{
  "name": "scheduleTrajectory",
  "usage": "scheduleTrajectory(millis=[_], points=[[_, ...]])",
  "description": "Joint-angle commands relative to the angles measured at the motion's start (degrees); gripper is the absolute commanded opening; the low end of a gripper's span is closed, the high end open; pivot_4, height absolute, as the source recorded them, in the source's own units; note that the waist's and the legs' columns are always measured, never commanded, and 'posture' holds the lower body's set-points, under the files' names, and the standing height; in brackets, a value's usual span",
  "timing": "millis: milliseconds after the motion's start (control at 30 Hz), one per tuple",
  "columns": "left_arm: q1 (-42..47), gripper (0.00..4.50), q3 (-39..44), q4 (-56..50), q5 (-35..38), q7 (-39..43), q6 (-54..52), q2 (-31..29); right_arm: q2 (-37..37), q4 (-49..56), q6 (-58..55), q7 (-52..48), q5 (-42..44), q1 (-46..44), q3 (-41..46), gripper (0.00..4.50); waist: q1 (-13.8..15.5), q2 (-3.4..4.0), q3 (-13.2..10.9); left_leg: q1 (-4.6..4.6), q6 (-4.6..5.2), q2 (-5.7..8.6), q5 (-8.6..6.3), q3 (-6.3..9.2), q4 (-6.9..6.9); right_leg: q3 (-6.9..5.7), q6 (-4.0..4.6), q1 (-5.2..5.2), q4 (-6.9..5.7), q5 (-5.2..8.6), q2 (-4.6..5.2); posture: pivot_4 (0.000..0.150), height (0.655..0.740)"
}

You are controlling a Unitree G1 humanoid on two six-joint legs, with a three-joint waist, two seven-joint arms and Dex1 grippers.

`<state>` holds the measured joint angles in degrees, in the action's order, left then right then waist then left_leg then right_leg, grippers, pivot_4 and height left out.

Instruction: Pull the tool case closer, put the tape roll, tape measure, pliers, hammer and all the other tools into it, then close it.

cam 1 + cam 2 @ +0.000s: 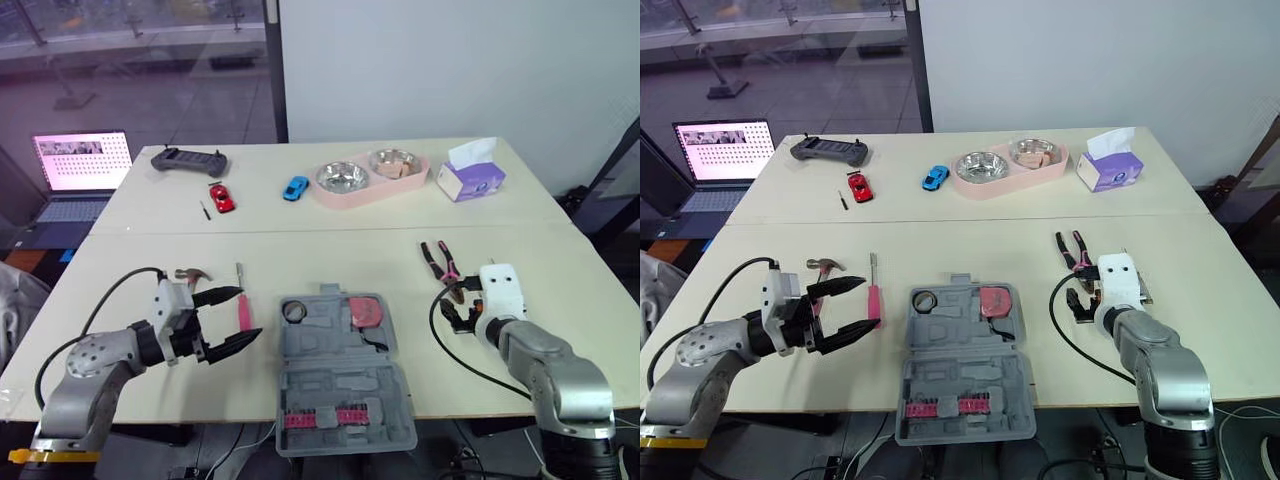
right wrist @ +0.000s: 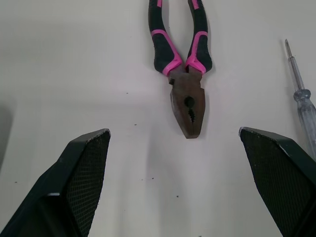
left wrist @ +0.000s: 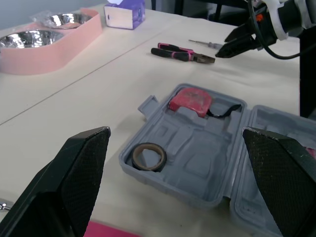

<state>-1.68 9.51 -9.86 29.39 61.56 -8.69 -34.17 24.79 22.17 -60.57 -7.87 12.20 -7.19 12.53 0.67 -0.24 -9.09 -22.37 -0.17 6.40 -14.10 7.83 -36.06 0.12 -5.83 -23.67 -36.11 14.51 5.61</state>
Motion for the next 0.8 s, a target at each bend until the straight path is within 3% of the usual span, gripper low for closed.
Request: scheduleTrajectory(millis=[33, 433, 800], points=[[-0.9, 4.5, 2.4, -3.2, 4.0, -0.5, -2.1, -0.3, 1.2, -0.7, 2.2, -0.7, -0.6, -1.0, 1.3, 4.41, -0.1, 0.0, 0.0, 0.0, 0.0, 0.0, 0.0, 0.0, 0.01, -0.01, 0.0, 0.0, 0.0, 0.0, 0.0, 0.15, 0.74], [-3.7, 4.5, 2.1, -6.7, 6.4, 1.0, -5.3, -2.8, 1.9, -13.9, 4.9, -2.0, -2.9, -10.6, -1.9, 4.41, -0.1, 0.02, 0.0, 0.01, 0.0, -0.01, 0.0, -0.02, 0.01, 0.0, 0.09, 0.0, 0.0, 0.03, -0.01, 0.15, 0.74], [-3.2, 4.5, 1.8, -12.2, 8.0, -2.4, -9.6, -3.0, 0.6, -35.6, 2.9, 2.0, -4.2, -23.9, -0.4, 4.41, -0.1, 0.02, 0.0, 0.01, 0.0, -0.01, 0.01, -0.03, 0.04, 0.01, 0.15, -0.01, 0.01, 0.06, -0.01, 0.15, 0.74]])
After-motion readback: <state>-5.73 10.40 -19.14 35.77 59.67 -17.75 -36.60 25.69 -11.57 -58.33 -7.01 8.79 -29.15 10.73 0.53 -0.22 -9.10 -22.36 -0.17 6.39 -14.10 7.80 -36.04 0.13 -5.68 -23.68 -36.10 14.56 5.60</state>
